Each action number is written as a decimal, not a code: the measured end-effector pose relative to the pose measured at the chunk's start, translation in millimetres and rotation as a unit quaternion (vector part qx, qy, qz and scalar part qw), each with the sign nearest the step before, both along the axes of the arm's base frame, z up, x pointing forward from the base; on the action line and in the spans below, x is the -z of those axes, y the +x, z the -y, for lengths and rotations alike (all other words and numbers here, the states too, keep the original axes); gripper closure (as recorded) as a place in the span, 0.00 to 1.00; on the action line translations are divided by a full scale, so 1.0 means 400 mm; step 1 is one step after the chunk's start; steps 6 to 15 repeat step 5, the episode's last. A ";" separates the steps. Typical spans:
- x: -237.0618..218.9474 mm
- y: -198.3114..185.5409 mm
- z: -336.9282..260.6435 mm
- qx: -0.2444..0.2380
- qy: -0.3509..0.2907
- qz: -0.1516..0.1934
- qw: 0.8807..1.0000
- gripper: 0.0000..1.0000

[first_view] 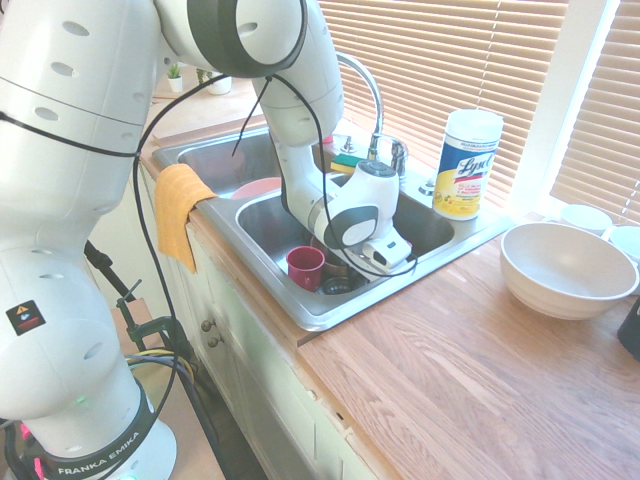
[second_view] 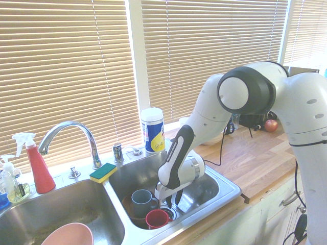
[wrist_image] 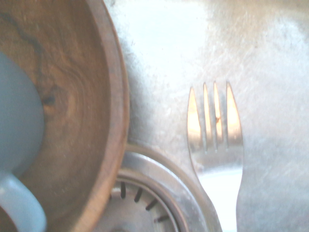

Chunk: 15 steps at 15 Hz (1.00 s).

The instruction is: Put the fork into the sink

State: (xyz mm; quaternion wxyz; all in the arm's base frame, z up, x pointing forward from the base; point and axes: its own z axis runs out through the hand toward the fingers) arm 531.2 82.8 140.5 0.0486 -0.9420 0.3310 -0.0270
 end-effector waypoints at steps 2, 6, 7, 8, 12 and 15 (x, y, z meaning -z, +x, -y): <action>-0.081 0.020 -0.014 -0.004 0.004 0.017 1.000 0.00; -0.277 0.031 -0.008 -0.001 0.012 0.015 1.000 0.00; -0.277 0.031 -0.008 -0.001 0.012 0.015 1.000 0.00; -0.277 0.031 -0.008 -0.001 0.012 0.015 1.000 0.00; -0.277 0.031 -0.008 -0.001 0.012 0.015 1.000 0.00; -0.277 0.031 -0.008 -0.001 0.012 0.015 1.000 0.00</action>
